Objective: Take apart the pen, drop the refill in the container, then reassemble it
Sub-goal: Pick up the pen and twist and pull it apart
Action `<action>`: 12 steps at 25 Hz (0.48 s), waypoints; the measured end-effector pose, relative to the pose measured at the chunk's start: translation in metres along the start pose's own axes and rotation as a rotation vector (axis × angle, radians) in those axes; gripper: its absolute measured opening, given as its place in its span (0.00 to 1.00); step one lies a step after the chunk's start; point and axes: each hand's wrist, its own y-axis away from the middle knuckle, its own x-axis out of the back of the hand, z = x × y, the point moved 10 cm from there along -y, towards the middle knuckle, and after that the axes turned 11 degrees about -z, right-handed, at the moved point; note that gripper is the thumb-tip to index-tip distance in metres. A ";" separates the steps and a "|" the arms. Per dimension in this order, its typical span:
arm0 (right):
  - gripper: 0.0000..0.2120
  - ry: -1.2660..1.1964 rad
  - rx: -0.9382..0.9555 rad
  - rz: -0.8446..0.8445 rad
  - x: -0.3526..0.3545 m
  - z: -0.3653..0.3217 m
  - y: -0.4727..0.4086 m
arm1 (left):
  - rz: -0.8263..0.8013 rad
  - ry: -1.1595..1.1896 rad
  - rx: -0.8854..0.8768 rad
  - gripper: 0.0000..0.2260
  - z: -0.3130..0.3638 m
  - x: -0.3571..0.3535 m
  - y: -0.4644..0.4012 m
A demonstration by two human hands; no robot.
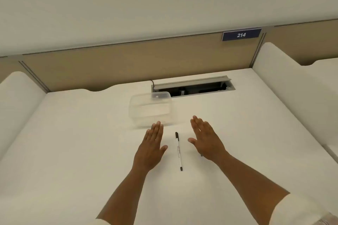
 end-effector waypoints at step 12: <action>0.34 -0.074 -0.064 -0.166 -0.050 -0.016 0.032 | -0.160 -0.168 -0.181 0.31 0.036 -0.057 -0.002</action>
